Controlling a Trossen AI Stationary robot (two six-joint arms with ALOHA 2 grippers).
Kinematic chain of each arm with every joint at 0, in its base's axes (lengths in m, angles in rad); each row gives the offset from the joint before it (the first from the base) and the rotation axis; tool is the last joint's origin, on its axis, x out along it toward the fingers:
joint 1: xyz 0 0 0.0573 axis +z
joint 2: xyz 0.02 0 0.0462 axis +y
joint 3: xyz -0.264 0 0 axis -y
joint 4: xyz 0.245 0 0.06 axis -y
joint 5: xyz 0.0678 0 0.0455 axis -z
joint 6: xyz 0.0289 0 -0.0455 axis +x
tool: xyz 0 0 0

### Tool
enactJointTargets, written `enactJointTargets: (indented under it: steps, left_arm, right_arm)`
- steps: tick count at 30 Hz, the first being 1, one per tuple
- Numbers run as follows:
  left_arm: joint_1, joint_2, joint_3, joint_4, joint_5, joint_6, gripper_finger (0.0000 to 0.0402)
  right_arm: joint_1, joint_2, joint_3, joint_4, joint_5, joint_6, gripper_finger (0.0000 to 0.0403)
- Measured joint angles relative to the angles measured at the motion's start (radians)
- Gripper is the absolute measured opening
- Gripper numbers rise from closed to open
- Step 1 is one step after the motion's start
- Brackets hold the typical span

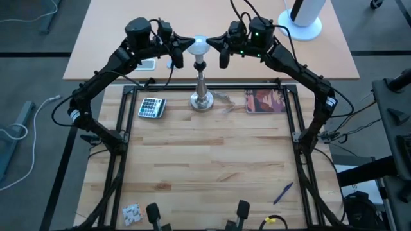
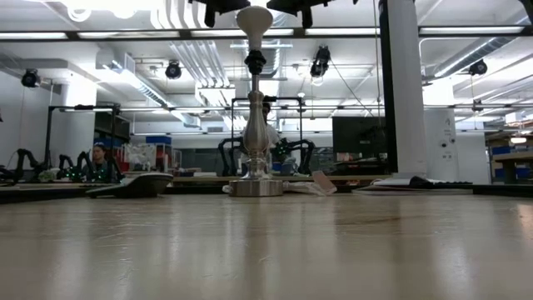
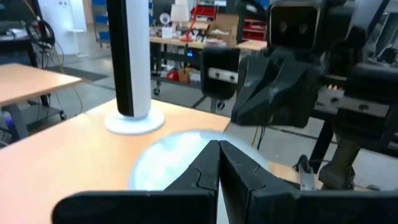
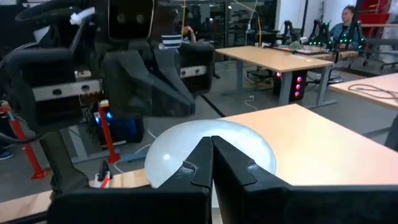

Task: Screw lightbulb
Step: Remove the lightbulb from the table lamp

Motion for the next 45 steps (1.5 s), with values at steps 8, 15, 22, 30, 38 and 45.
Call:
enactJointTargets:
  steps: [8,15,22,30,38,45]
  left_arm:
    - [0.002,0.012,-0.026,0.009,0.001,-0.01,0.0]
    - [0.003,0.039,-0.028,0.032,0.041,-0.101,0.0]
    - [-0.014,0.042,-0.031,0.08,0.064,-0.185,0.0]
    - [0.027,-0.023,-0.033,0.087,0.071,-0.066,0.0]
    - [0.077,0.0,-0.084,0.113,0.07,-0.016,0.0]
    - [0.064,0.022,-0.089,0.139,0.094,-0.061,0.0]
  right_arm:
    - [-0.006,0.026,-0.029,0.019,-0.003,-0.021,0.0]
    - [-0.015,0.054,-0.032,0.019,-0.008,-0.022,0.0]
    - [-0.017,0.059,-0.037,0.016,-0.008,-0.035,0.0]
    - [-0.017,0.062,-0.038,0.032,-0.008,-0.033,0.0]
    - [-0.018,0.062,-0.039,0.035,-0.031,-0.029,0.0]
    - [-0.019,0.062,-0.039,0.031,-0.029,-0.033,0.0]
